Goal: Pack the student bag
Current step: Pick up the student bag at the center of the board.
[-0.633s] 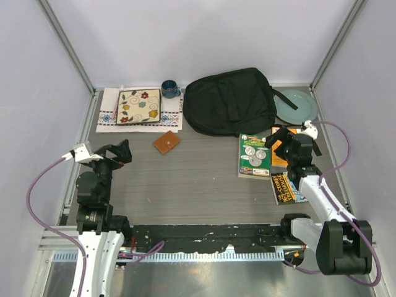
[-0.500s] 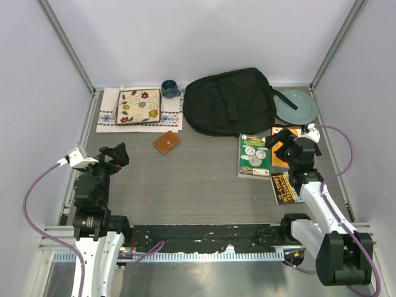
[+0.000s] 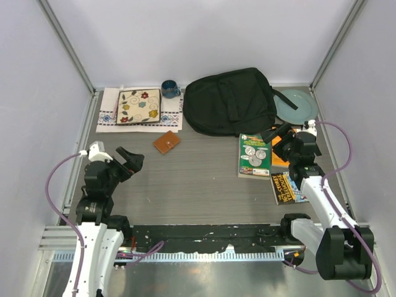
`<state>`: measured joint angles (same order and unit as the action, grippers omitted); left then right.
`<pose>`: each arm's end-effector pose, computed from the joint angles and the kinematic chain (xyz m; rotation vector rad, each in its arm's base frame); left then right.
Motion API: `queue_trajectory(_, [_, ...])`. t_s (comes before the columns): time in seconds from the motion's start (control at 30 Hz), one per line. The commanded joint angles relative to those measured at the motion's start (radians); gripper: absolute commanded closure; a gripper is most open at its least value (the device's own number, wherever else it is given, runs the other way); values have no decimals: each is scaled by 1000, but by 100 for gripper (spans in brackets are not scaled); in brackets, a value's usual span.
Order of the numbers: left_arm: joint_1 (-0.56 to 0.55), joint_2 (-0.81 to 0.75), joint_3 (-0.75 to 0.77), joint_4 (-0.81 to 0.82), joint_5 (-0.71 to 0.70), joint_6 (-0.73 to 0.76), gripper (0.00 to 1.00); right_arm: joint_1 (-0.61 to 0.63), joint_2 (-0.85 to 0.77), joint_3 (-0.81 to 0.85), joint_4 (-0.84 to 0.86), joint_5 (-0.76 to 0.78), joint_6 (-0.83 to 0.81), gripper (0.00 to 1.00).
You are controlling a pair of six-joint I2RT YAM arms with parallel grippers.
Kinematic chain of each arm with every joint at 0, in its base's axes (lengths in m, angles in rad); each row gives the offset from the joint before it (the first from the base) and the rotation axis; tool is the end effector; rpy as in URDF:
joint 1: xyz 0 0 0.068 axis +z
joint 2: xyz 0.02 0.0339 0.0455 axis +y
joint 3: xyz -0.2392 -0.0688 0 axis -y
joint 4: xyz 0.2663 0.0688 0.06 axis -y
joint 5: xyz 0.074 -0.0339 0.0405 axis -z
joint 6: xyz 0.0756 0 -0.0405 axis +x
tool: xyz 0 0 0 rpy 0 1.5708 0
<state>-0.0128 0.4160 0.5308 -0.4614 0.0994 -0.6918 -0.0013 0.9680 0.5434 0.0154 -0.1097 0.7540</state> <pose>0.1991 -0.0101 0.2496 -0.5870 1.8671 -0.5651 0.2886 0.0079 0.1962 0.6790 1.9095 0.5919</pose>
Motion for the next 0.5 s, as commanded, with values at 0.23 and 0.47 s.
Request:
queue_trajectory(0.23, [2, -82, -65, 35, 88, -55, 0, 1, 314, 124, 202, 10, 102, 7])
queue_trajectory(0.47, [2, -25, -69, 59, 180, -34, 1, 1, 598, 320, 224, 94, 2, 7])
